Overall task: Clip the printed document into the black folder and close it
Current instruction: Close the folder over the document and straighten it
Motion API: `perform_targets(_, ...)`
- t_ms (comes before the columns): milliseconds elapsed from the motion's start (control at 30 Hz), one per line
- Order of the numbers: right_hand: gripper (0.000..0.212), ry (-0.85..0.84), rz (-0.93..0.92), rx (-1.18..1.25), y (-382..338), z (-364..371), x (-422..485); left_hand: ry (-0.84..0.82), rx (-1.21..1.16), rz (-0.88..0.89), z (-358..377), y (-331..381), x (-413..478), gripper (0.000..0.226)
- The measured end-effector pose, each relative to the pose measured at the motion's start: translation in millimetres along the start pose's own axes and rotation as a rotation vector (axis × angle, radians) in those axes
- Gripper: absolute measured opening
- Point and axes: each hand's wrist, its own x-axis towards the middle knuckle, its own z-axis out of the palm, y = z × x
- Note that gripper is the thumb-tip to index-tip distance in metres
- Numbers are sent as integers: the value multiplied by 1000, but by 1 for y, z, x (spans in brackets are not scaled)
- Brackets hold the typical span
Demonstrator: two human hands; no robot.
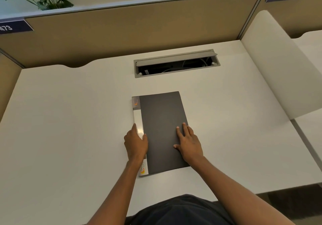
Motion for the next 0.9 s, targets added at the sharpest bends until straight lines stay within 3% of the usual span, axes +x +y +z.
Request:
perform_targets(100, 84, -18, 1, -3, 2, 0, 0, -12, -375, -226, -8, 0, 10, 66)
perform_targets(167, 84, -22, -5, -5, 4, 0, 0, -67, -585, -320, -19, 0, 16, 46)
perform_targets(233, 83, -18, -9, 7, 5, 0, 0, -156, -692, -286, -28, -2, 17, 25)
perform_targets(367, 80, -3, -8, 65, 8, -1, 0, -303, -697, -168, -33, -9, 14, 57)
perform_targets(433, 73, 44, 14, 225, 9, -3, 2, -319, -748, -178, -32, -12, 14, 64)
perform_targets(600, 68, 205, 217, 653, 14, -18, 12, -364, -904, -222, -39, -10, 17, 61)
perform_targets(700, 58, 171, 283, 822, 10, -34, 22, -374, -937, -215, -46, -11, 22, 59)
perform_targets(900, 42, 156, 348, 943, -8, -41, 41, -366, -882, -186, -62, -22, 34, 57)
